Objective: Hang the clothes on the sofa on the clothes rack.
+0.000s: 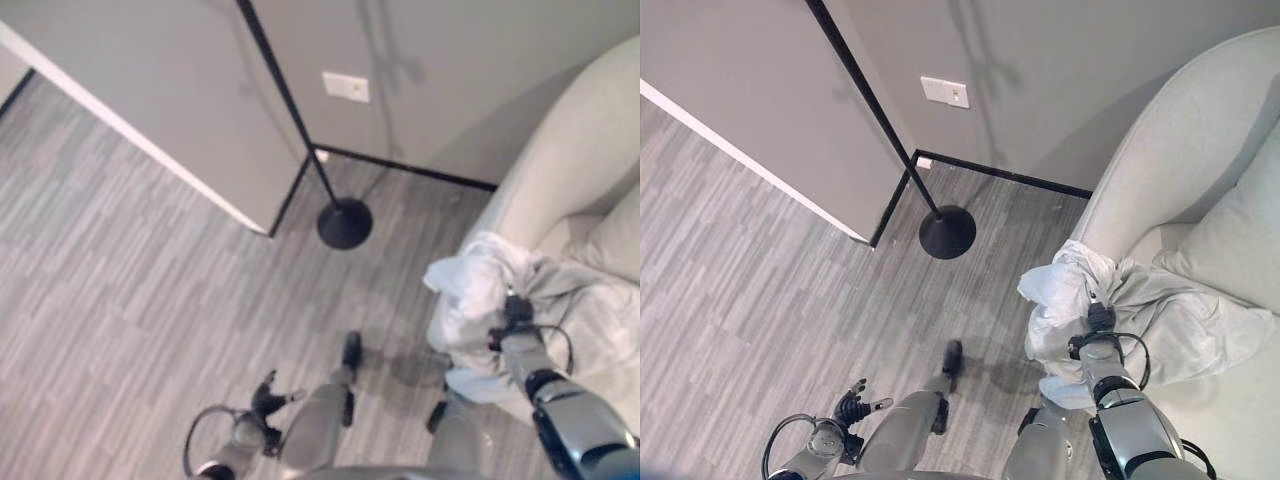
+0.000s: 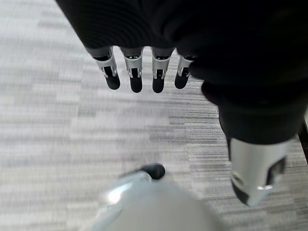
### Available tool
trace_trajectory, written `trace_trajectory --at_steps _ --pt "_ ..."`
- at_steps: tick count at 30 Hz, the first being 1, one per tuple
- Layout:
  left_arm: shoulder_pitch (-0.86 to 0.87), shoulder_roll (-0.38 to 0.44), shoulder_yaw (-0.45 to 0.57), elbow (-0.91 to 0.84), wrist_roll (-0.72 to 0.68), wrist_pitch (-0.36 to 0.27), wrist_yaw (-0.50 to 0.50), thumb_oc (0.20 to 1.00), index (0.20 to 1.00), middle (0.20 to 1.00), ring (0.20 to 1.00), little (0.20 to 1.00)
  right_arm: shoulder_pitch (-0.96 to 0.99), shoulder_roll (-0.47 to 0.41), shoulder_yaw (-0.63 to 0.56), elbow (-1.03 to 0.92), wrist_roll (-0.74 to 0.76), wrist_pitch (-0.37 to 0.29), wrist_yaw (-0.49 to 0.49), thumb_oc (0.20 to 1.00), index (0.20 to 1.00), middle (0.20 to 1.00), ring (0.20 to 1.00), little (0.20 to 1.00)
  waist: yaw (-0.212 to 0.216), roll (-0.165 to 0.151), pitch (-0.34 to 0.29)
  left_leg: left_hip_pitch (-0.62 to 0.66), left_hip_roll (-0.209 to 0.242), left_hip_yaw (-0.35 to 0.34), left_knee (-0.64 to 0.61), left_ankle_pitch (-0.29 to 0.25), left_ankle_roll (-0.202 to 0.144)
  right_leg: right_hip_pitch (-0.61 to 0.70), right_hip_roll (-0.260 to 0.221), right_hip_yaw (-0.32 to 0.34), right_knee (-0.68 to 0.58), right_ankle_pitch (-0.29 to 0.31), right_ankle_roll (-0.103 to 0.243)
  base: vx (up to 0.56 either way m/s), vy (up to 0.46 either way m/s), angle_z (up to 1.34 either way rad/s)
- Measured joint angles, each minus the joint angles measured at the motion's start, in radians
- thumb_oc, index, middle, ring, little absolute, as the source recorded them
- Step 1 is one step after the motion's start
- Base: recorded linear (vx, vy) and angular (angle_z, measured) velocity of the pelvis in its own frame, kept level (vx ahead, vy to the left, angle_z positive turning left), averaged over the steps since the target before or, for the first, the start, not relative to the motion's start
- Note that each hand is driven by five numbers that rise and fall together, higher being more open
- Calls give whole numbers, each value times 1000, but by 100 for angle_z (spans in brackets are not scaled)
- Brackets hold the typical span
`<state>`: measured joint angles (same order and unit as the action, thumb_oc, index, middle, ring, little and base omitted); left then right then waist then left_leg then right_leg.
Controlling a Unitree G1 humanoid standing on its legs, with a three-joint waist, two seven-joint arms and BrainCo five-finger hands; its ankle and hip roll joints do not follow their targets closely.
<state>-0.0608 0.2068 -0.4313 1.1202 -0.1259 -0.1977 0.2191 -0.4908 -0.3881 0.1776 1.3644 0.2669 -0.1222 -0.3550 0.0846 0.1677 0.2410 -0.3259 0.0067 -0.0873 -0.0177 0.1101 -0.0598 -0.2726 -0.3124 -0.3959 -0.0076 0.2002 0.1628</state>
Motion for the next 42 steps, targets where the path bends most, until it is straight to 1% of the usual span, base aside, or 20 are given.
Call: trace_trajectory --at_steps 1,2,4,8,9,10,11,13,14,18,25,28,32,34,36,37,39,40,41,42 --pt "-1 16 1 13 1 6 0 1000 1000 1000 1000 1000 21 29 -2 10 20 10 5 200 200 200 200 200 -4 -35 -18 13 -14 -1 -31 7 -10 50 -16 -2 -23 -47 4 24 -11 39" --pt "-14 12 5 40 5 9 0 1000 1000 1000 1000 1000 35 38 -7 10 31 17 13 200 200 200 200 200 -4 -49 -23 17 -16 -5 -39 22 -24 56 -16 -9 -50 -21 6 44 -11 23" --pt "-12 -14 7 81 29 30 -6 1000 1000 1000 1000 1000 36 37 -11 -7 71 31 48 200 200 200 200 200 -10 -49 -25 41 -4 -7 -48 41 -32 73 0 -4 -50 -16 7 75 -22 -10" --pt "15 -12 61 125 34 45 -12 1000 1000 1000 1000 1000 132 97 -36 -85 253 49 107 200 200 200 200 200 -18 -104 -58 122 5 1 -77 44 -32 152 12 -4 -81 -14 6 47 -10 -8" --pt "15 -12 89 137 37 49 -16 1000 1000 1000 1000 1000 165 109 -39 -148 309 49 109 200 200 200 200 200 -22 -119 -64 129 6 6 -77 44 -32 159 13 -3 -81 -16 6 62 2 -17" --pt "15 -4 111 146 38 60 -20 1000 1000 1000 1000 1000 218 126 -40 -247 375 52 107 200 200 200 200 200 -32 -147 -70 148 8 17 -74 44 -32 169 14 3 -81 -19 5 51 12 -20" --pt "18 -3 150 145 39 67 -24 1000 1000 1000 1000 1000 293 129 -37 -397 411 53 108 200 200 200 200 200 -36 -165 -73 165 8 21 -71 44 -32 184 15 7 -81 -22 7 52 6 -21" --pt "26 12 158 146 38 71 -26 1000 1000 1000 1000 1000 352 137 -31 -492 448 39 127 200 200 200 200 200 -55 -198 -91 190 8 27 -77 42 -29 203 14 10 -81 -26 6 51 10 -15" --pt "32 24 164 144 39 73 -26 1000 1000 1000 1000 1000 394 147 -31 -593 490 31 144 200 200 200 200 200 -60 -225 -109 212 10 41 -77 36 -22 217 14 27 -81 -29 9 73 28 -23" --pt "44 35 166 95 66 81 -40 1000 1000 1000 1000 1000 454 148 -33 -852 572 11 207 200 200 200 200 200 -63 -245 -130 273 7 55 -78 23 -9 269 10 33 -80 -36 13 70 24 -11" --pt "90 42 165 96 111 103 -94 1000 1000 1000 1000 1000 452 146 -75 -965 661 -2 258 200 200 200 200 200 -54 -250 -208 312 7 74 -78 17 -8 285 7 56 -78 -42 16 27 23 -8" --pt "89 44 166 93 110 112 -103 1000 1000 1000 1000 1000 440 134 -76 -1019 679 -4 257 200 200 200 200 200 -53 -251 -219 316 7 79 -77 17 -9 286 6 58 -79 -42 16 -1 26 -9" --pt "85 50 166 -1 104 130 -106 1000 1000 1000 1000 1000 342 95 -67 -1177 697 -22 232 200 200 200 200 200 -51 -255 -229 338 8 98 -78 18 -10 298 4 65 -81 -42 17 -3 20 -14" --pt "79 50 165 -41 101 127 -108 1000 1000 1000 1000 1000 266 70 -63 -1190 696 -39 229 200 200 200 200 200 -51 -256 -228 343 9 98 -78 18 -10 299 5 67 -83 -45 20 -10 11 -6" --pt "53 46 167 -85 41 142 -109 1000 1000 1000 1000 1000 154 36 -45 -1221 696 -47 196 200 200 200 200 200 -56 -265 -229 334 -2 104 -48 18 -12 293 -6 67 -87 -50 27 -3 8 -11" --pt "35 37 164 -106 12 138 -111 1000 1000 1000 1000 1000 106 3 -24 -1253 695 -51 190 200 200 200 200 200 -52 -255 -229 300 -1 102 1 9 -5 282 -7 79 -77 -50 31 5 -1 -22" --pt "20 29 164 -172 -51 137 -112 1000 1000 1000 1000 1000 27 -2 -12 -1286 694 -64 175 200 200 200 200 200 -41 -247 -238 328 6 106 -51 2 4 297 -4 72 -65 -62 63 -11 7 -13" --pt "16 34 154 -223 -69 138 -110 1000 1000 1000 1000 1000 -28 -17 0 -1277 694 -65 162 200 200 200 200 200 -42 -242 -237 326 16 104 -53 2 3 284 2 64 -20 -63 59 -21 14 7" --pt "12 46 147 -271 -86 135 -109 1000 1000 1000 1000 1000 -80 -36 14 -1258 694 -66 150 200 200 200 200 200 -47 -249 -239 323 18 103 -54 -1 -5 275 1 58 8 -86 57 -30 18 23" --pt "-40 67 133 -344 -125 122 -106 1000 1000 1000 1000 1000 -235 -76 28 -1240 692 -64 127 200 200 200 200 200 -51 -319 -245 260 -28 110 147 -57 -3 243 -44 55 9 -105 34 -19 9 6"
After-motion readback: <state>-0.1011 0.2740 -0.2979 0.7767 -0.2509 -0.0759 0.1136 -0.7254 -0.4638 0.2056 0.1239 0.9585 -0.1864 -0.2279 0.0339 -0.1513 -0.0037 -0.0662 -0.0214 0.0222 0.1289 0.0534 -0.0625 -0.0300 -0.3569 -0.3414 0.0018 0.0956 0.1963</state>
